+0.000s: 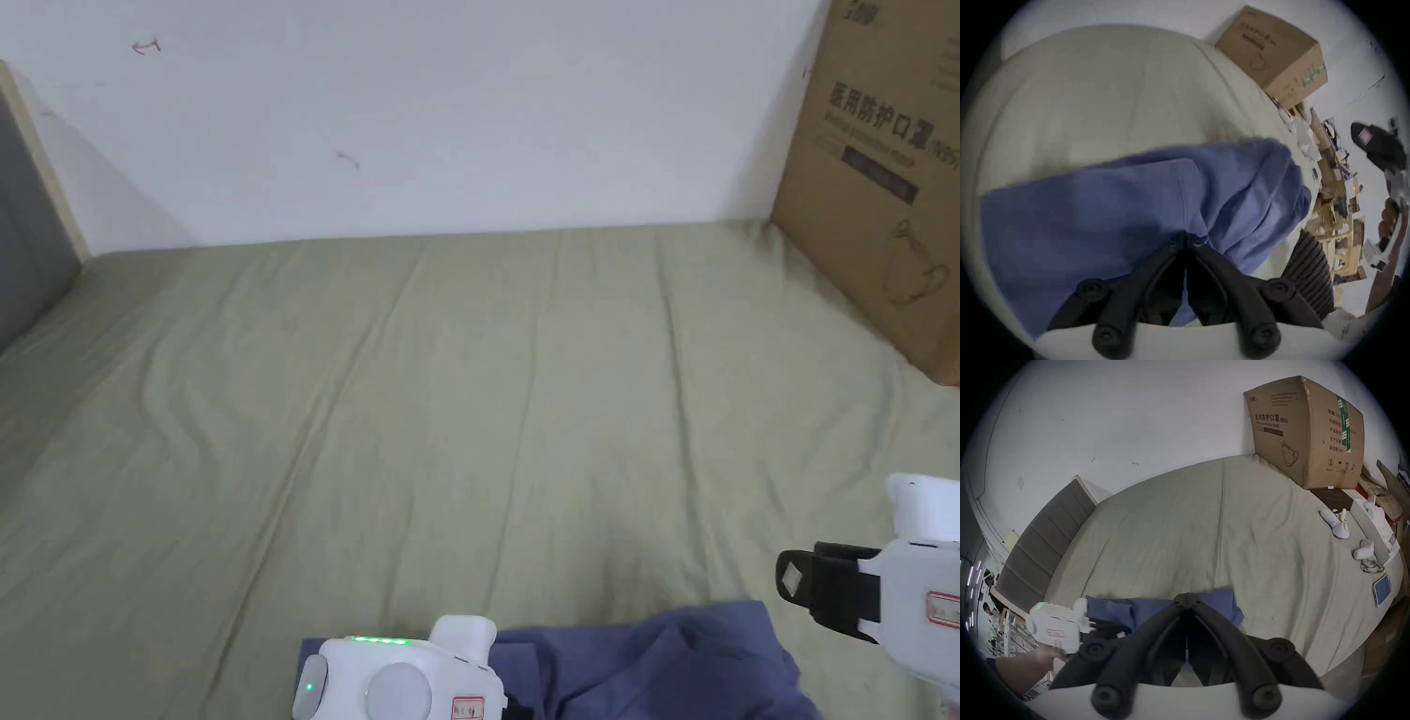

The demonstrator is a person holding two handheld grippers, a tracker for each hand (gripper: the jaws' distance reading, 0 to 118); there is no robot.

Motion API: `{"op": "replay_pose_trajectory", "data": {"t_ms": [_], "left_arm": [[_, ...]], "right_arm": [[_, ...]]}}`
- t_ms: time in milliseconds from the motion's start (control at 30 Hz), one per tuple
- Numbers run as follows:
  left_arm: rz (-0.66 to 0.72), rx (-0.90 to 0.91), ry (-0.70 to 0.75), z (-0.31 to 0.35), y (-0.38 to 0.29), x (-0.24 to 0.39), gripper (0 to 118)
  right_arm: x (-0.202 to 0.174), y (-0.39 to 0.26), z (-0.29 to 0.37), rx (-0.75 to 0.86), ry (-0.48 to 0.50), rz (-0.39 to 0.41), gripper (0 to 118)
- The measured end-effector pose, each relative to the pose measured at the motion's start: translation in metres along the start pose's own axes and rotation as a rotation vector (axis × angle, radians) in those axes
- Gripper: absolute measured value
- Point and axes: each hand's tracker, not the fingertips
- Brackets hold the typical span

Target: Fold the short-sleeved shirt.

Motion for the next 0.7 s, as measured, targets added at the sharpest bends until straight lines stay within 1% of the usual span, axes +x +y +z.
{"op": "replay_pose_trajectory", "data": {"t_ms": [67, 167, 200, 267, 300, 333, 400, 433, 467, 500, 533, 567, 667, 700], "left_arm": [[0.019, 0.046, -0.146, 0.004, 0.002, -0.004, 4], [0.188, 0.018, -0.459, 0.028, -0.004, -0.033, 4], [0.205, 0.040, -0.477, 0.042, -0.010, -0.041, 4], [0.157, 0.123, -0.370, 0.074, -0.020, -0.057, 4], [0.157, 0.155, -0.321, 0.093, -0.026, -0.072, 4], [0.179, 0.183, -0.297, 0.108, -0.032, -0.086, 7], [0.282, 0.230, -0.331, 0.134, -0.049, -0.123, 42], [0.338, 0.243, -0.357, 0.143, -0.056, -0.140, 54], [0.384, 0.249, -0.367, 0.150, -0.063, -0.157, 54], [0.414, 0.247, -0.363, 0.154, -0.069, -0.171, 91], [0.433, 0.238, -0.347, 0.154, -0.072, -0.179, 118], [0.425, 0.310, -0.323, 0.154, -0.071, -0.188, 116], [0.530, 0.270, -0.398, 0.131, -0.074, -0.213, 118], [0.571, 0.251, -0.448, 0.116, -0.075, -0.222, 118]], "right_arm": [[0.001, 0.001, 0.002, -0.004, -0.004, 0.013, 0], [0.000, 0.002, 0.004, -0.008, -0.003, 0.034, 0], [0.000, 0.002, 0.005, -0.009, -0.006, 0.041, 0], [0.000, 0.004, 0.006, -0.007, -0.013, 0.049, 0], [0.000, 0.005, 0.006, -0.005, -0.014, 0.049, 0], [0.000, 0.006, 0.007, -0.003, -0.013, 0.046, 0], [-0.001, 0.007, 0.006, -0.002, -0.010, 0.034, 0], [-0.002, 0.008, 0.004, -0.004, -0.009, 0.031, 0], [-0.003, 0.008, 0.002, -0.006, -0.008, 0.030, 0], [-0.004, 0.008, 0.000, -0.009, -0.008, 0.033, 0], [-0.005, 0.008, -0.002, -0.016, -0.011, 0.041, 0], [-0.007, 0.008, -0.004, -0.029, -0.018, 0.054, 0], [-0.019, 0.005, -0.004, -0.044, -0.043, 0.098, 0], [-0.020, 0.005, -0.004, -0.048, -0.053, 0.106, 0]]}}
